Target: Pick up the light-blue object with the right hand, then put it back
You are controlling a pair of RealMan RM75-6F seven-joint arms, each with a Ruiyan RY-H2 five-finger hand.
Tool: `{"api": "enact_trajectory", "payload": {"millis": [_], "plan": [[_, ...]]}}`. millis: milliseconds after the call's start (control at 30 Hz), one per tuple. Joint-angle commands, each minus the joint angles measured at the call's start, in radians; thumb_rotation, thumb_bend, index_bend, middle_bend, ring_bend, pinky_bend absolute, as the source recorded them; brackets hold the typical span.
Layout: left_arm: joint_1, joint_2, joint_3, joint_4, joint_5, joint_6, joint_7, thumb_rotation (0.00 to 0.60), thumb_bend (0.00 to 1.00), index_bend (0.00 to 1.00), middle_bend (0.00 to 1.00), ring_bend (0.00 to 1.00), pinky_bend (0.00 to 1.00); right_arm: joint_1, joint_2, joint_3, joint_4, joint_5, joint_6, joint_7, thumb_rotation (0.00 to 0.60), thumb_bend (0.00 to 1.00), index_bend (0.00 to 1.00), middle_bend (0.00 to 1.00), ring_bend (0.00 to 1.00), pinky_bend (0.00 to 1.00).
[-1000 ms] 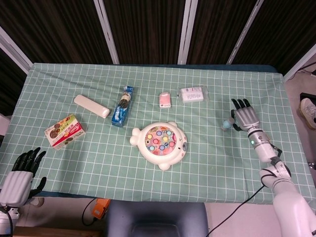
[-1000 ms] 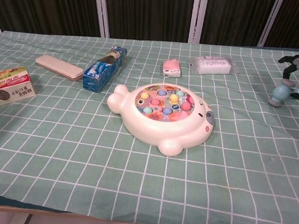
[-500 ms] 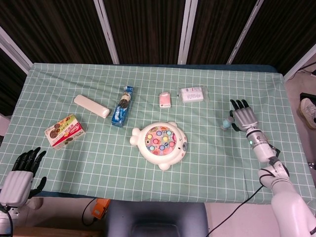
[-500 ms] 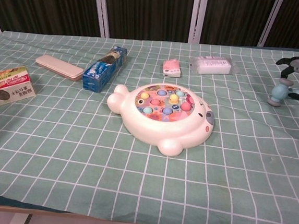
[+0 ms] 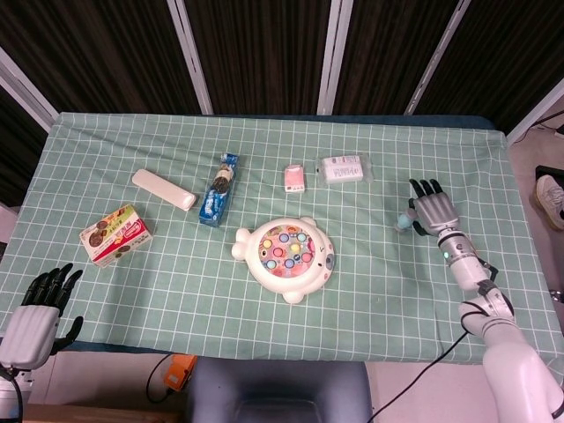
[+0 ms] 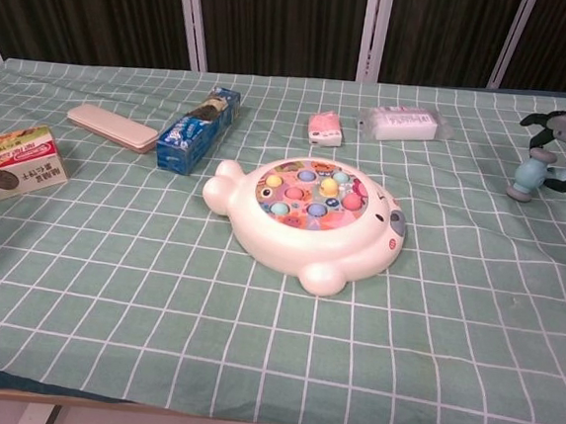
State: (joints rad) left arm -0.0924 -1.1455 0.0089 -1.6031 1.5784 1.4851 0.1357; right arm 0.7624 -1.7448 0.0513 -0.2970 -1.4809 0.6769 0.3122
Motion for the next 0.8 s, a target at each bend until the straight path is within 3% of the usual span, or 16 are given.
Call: {"api": "enact_trajectory", "payload": {"millis": [33,800], "plan": [[0.000,0.001,0.001,0.000,0.002,0.001,-0.001,0.600,0.40,0.00,0.00,0.00,0.10,0.000,-0.001,0.002,-0.001,0.003,-0.001,-0.002,0.600,0.53,0.62,0.14,0.00,0.00],[0.000,0.000,0.003,0.001,0.004,-0.001,0.001,0.600,0.40,0.00,0.00,0.00,0.10,-0.002,0.003,0.004,-0.010,0.010,-0.007,-0.004,0.600,0.56,0.65,0.17,0.00,0.00]]}}
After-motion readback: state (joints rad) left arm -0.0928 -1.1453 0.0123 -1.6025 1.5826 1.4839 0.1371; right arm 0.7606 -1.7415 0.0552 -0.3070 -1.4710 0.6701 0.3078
